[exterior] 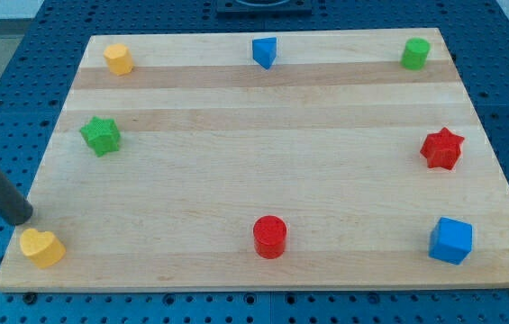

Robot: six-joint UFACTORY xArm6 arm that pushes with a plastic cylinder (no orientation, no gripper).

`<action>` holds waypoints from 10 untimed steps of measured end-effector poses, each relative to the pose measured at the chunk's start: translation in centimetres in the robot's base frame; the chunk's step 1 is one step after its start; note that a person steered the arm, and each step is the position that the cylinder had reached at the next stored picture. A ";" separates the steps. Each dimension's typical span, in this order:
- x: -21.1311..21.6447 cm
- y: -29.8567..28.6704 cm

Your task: Place the yellow heart and green star in a vertical line with yellow hexagon

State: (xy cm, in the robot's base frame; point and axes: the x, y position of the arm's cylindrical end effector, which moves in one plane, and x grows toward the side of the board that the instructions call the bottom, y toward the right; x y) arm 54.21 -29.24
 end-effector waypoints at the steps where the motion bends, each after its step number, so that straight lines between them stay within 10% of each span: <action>1: 1.2 0.3; 10: 6.5 2.9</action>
